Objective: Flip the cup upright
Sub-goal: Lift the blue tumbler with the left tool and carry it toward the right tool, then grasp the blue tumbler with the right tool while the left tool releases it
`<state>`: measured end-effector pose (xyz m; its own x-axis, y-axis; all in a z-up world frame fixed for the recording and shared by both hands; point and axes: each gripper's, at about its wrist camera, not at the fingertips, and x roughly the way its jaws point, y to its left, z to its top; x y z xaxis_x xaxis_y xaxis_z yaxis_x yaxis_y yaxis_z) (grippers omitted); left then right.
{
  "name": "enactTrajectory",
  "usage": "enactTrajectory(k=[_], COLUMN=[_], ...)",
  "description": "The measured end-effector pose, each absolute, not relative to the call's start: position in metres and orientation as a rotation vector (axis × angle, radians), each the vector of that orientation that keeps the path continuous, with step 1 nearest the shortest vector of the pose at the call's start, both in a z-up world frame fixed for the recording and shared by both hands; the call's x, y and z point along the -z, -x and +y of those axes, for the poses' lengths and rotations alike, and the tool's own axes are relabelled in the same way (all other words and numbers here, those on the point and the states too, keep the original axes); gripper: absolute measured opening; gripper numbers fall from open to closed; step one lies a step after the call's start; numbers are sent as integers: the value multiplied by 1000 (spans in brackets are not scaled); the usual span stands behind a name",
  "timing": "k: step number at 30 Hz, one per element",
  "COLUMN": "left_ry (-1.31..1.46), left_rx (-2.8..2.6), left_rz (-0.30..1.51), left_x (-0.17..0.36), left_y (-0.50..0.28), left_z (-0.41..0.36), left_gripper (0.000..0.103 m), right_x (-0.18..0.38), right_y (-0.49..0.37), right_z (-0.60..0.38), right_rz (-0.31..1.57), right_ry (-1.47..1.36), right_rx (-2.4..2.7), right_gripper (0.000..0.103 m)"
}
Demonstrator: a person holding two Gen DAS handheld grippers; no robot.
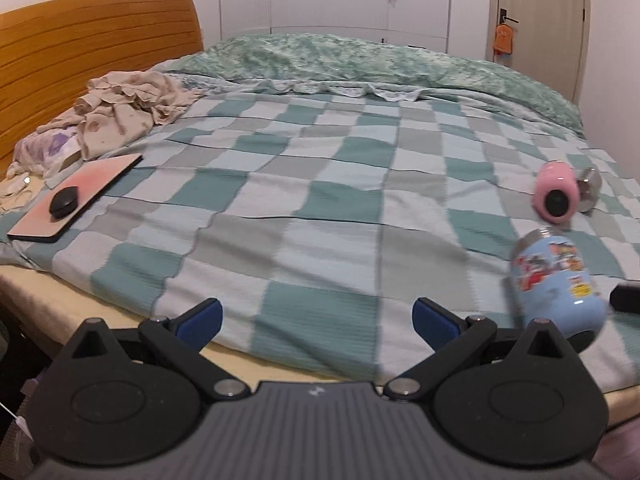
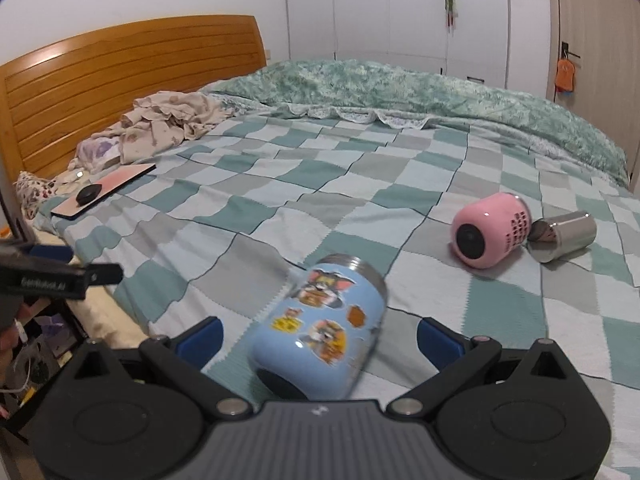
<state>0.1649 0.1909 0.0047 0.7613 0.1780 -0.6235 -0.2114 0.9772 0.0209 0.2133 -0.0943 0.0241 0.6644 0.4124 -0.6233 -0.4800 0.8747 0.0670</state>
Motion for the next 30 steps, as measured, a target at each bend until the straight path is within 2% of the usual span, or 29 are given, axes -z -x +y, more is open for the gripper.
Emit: enactTrajectory(k=[11,18,20,23,30], left_ry=[-9,-25,-19,-6,8], left_rx=[-207,-196,-190,-189,-183], left_rz=[670,682,682,690,692], left_x=[17,27,30,34,36], left_y=[-177,-191,-192,-193,-192], left_z=[223,233,234,236,236], left_gripper=[103,103,103,103,103], right_x=[-16,11,23,41,51], right_y=[-268,-314,-322,-331,-331], right_z=[-68,-52,-50,-52,-60], right_rz=[835,1020,1072,1140,1134], right_ry=[11,-35,-45,-80,-156], right_rx=[-382,-341,-335,-324,-379], right_gripper=[103,102,99,88,87])
